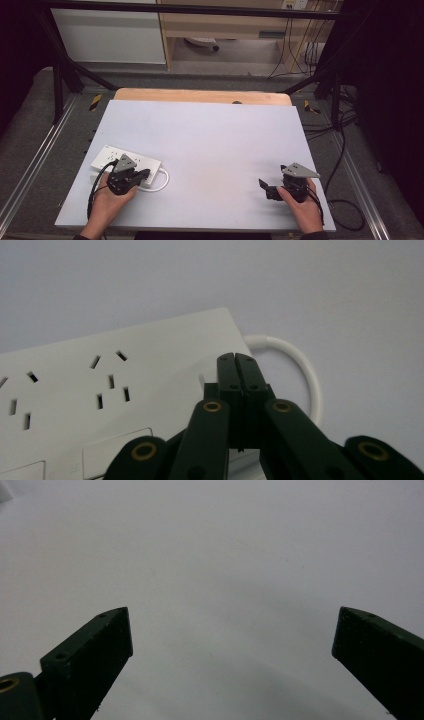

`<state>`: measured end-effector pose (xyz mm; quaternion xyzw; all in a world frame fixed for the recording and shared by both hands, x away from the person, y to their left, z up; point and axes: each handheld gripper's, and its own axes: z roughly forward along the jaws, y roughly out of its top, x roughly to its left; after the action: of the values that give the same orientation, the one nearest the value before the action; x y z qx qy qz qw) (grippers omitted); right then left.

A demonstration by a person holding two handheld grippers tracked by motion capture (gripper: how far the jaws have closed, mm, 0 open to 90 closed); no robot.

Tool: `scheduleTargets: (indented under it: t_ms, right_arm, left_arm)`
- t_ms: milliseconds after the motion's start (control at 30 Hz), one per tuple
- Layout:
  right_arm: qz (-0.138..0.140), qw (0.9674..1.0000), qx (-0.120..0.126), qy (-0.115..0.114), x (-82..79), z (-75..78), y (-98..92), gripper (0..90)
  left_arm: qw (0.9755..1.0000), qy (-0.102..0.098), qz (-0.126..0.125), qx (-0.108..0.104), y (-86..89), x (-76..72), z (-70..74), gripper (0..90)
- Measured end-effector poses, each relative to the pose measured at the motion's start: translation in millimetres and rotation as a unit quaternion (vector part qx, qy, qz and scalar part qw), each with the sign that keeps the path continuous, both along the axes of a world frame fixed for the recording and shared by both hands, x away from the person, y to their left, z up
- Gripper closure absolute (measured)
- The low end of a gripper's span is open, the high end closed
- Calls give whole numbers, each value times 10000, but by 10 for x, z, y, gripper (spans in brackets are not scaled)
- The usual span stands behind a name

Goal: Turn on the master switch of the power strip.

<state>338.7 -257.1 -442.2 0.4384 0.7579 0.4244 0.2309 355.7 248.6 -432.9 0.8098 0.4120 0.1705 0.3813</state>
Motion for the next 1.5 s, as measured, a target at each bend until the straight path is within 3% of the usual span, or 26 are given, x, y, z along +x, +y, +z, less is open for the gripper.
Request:
scheduleTargets:
  t_ms: [1033, 1500]
  right_arm:
    - [-29, 10000, 24, 8, 10, -2, -8, 32]
    - [-41, 10000, 19, -15, 8, 4, -15, 32]
  left_arm:
    - [10000, -32, 20, -82, 14, -10, -9, 900]
    - [9997, -48, 22, -235, 39, -12, -3, 900]
